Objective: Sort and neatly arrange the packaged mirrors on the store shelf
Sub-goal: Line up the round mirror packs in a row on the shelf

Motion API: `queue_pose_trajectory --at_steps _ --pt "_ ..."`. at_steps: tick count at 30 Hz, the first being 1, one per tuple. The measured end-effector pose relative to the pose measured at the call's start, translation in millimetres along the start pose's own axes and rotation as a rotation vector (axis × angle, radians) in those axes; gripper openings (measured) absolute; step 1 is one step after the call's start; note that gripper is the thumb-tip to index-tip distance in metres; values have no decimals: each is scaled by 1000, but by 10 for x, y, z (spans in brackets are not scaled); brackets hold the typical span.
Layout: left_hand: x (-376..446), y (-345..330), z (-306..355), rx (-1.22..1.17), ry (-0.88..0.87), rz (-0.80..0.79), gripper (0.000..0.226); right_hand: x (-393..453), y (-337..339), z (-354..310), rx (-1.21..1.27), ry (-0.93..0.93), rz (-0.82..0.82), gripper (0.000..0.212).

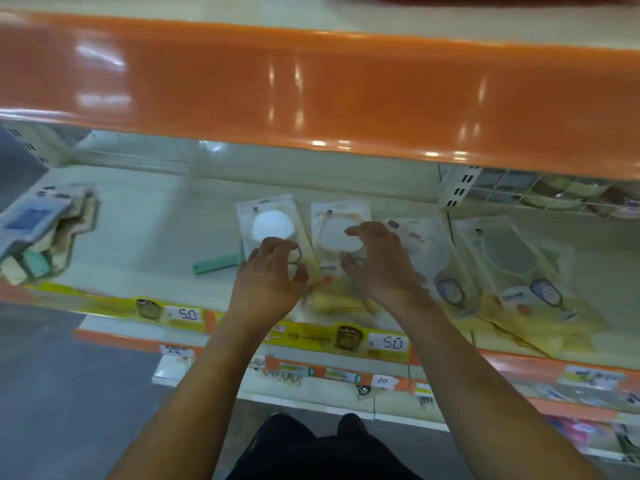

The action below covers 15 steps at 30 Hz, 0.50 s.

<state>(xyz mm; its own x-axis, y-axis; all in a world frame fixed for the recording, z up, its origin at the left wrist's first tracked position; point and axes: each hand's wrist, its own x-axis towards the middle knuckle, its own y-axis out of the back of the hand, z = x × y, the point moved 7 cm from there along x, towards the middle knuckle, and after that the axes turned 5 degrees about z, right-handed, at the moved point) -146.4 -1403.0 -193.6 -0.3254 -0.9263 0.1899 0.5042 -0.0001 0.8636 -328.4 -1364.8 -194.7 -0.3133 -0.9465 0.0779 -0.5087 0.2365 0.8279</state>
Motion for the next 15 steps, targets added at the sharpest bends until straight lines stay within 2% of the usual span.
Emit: queue_pose_trajectory --at_steps 4,15 --pt "108 127 -370 -15 -14 11 43 80 -222 -333 -52 7 8 48" --pt "263 376 -1244 -34 10 -42 36 264 -809 -1030 -122 -21 -17 46"
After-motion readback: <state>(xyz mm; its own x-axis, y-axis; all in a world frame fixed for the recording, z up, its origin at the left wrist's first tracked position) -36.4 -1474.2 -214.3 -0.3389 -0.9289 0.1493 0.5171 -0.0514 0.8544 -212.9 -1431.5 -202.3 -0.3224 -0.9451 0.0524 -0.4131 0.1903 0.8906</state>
